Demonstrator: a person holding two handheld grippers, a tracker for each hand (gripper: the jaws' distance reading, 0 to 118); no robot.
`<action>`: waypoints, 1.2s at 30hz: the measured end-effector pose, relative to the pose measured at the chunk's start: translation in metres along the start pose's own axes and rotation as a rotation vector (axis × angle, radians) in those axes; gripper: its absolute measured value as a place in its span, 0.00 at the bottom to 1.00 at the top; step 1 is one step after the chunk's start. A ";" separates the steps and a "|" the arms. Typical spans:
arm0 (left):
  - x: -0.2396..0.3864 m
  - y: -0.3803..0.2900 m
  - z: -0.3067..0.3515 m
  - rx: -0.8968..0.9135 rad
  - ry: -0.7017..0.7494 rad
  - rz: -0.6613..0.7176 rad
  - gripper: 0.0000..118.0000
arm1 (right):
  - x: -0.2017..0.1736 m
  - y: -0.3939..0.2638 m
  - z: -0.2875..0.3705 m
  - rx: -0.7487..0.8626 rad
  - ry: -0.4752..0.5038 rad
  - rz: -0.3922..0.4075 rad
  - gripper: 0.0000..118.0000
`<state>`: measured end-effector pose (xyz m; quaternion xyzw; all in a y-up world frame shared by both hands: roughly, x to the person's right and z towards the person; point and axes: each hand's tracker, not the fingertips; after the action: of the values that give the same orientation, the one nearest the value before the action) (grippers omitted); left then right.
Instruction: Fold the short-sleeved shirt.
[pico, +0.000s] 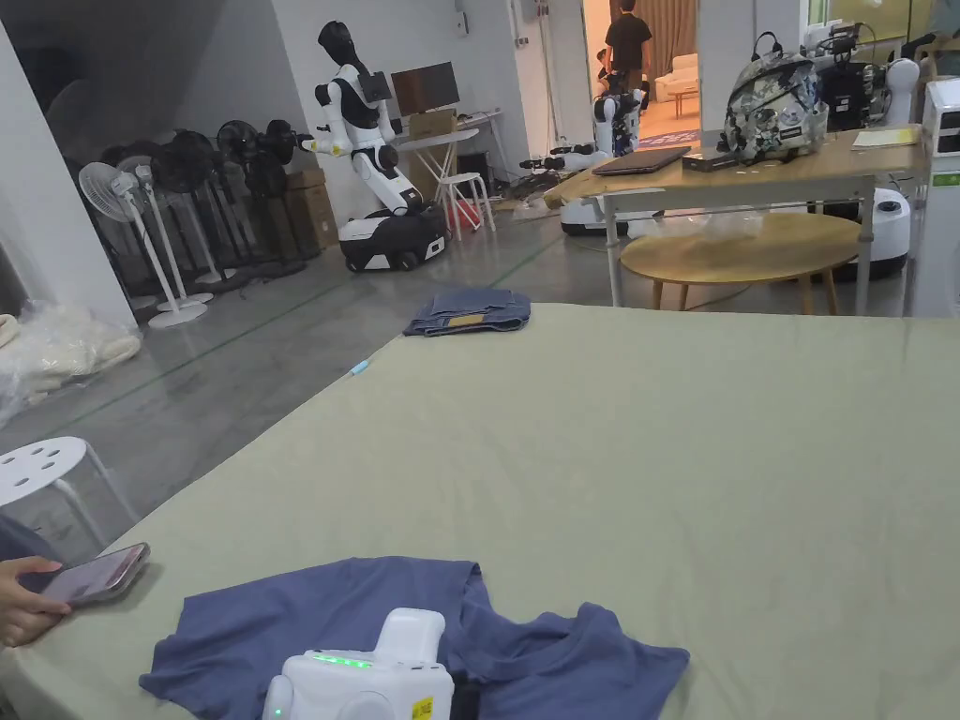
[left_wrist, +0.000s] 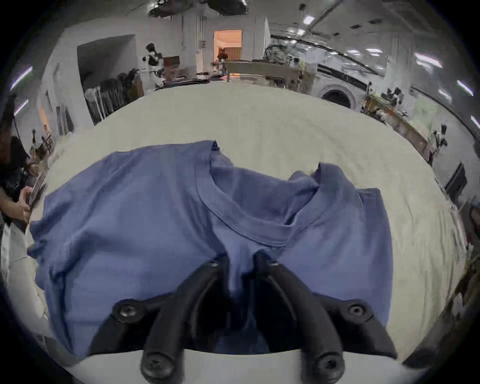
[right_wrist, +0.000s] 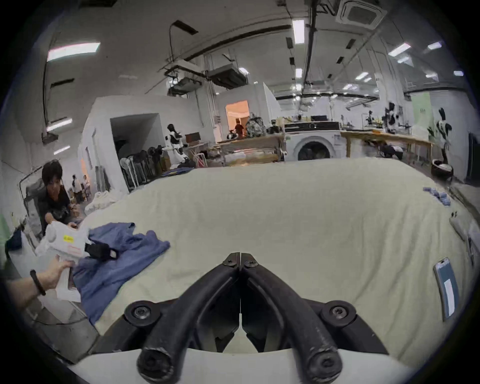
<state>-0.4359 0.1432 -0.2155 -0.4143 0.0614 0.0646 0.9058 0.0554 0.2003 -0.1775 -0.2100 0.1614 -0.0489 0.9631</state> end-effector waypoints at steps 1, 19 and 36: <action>-0.004 0.002 0.003 0.026 -0.019 0.038 0.06 | 0.001 0.000 0.001 -0.006 -0.009 0.015 0.00; -0.019 0.263 0.230 0.605 0.078 0.046 0.00 | 0.035 0.021 0.044 0.101 -0.038 -0.065 0.00; 0.392 0.049 -0.005 -0.031 -0.738 -0.272 0.00 | 0.088 0.010 0.117 0.121 -0.266 -0.075 0.00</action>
<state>-0.0589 0.1974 -0.3197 -0.3813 -0.3246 0.0897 0.8609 0.1771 0.2407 -0.1067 -0.1620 0.0214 -0.0664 0.9843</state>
